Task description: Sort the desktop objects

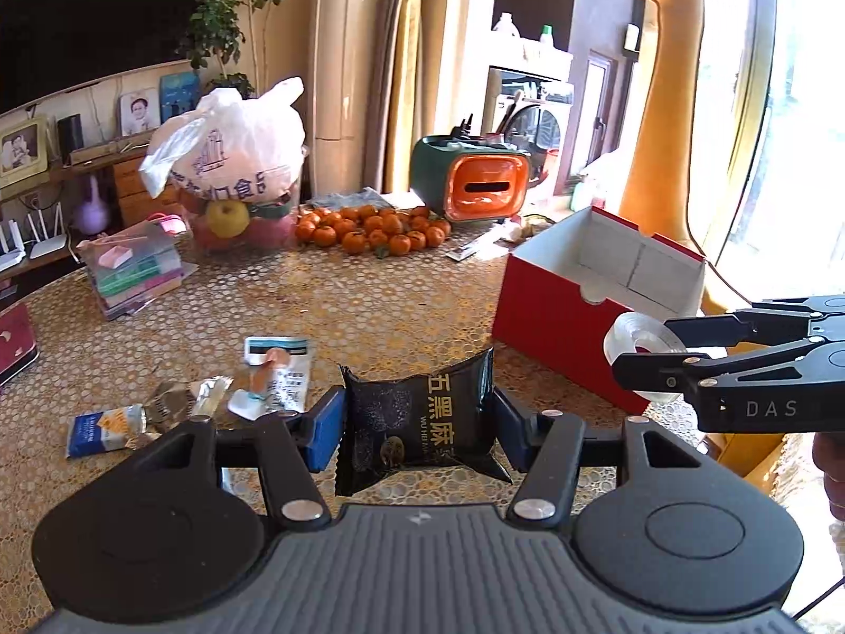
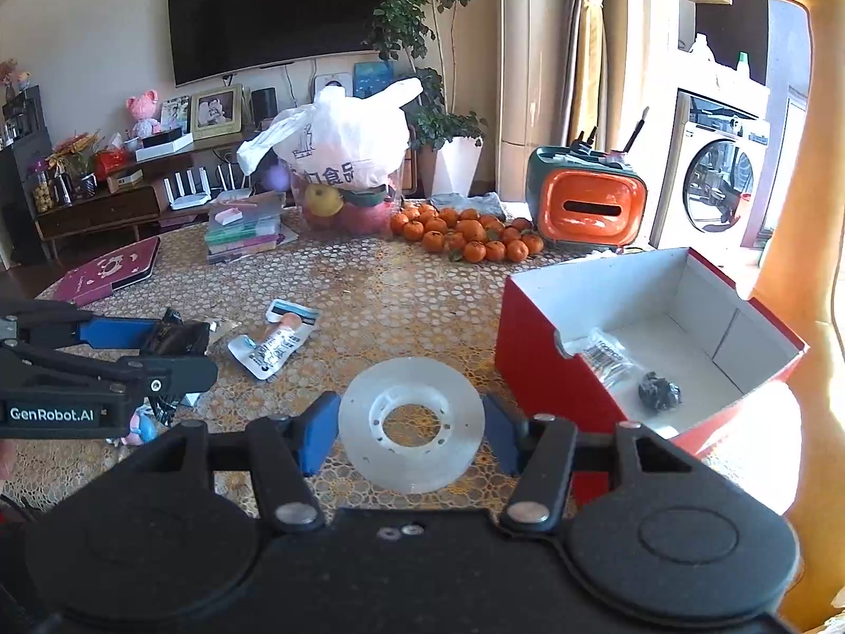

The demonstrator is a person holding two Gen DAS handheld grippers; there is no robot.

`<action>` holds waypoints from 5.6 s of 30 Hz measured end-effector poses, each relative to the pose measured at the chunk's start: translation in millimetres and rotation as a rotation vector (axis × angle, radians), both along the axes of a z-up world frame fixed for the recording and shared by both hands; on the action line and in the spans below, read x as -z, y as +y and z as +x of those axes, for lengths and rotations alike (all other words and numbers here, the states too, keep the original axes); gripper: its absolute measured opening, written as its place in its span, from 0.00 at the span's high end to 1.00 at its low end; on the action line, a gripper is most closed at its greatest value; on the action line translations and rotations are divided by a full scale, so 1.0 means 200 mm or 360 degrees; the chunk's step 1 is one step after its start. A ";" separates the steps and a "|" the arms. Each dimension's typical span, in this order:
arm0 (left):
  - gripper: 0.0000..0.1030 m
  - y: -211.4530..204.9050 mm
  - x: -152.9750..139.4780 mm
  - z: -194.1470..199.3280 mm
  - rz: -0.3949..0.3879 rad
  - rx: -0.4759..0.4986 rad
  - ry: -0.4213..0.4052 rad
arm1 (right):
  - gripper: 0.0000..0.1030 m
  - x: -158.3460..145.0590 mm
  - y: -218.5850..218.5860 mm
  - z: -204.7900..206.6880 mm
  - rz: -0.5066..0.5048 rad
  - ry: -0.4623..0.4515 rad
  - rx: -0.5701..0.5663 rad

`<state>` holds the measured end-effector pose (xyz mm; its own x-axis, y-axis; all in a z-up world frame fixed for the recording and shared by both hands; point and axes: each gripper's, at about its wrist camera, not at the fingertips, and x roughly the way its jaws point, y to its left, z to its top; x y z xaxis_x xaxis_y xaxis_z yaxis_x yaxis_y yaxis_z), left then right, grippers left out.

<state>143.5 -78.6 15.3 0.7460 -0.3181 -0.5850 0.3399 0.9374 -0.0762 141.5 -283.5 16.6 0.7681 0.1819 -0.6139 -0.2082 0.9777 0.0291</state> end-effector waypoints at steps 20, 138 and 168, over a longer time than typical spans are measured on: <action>0.44 -0.62 -0.08 0.27 0.0043 0.0415 0.0087 | 0.43 -0.07 -0.48 0.16 -0.0110 0.0014 0.0099; 0.46 -0.81 -0.22 0.20 0.0177 0.0655 0.0294 | 0.37 -0.17 -0.51 0.27 0.0023 0.0254 0.0361; 0.29 -0.30 -0.29 -0.27 0.0033 0.0451 0.0141 | 0.27 -0.23 -0.05 -0.13 0.0072 0.0107 0.0192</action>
<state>90.3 -139.0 72.9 0.5752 -0.4937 -0.6523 0.5811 0.8078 -0.0990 116.0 -293.9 63.0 0.7434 0.1190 -0.6582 -0.0851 0.9929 0.0834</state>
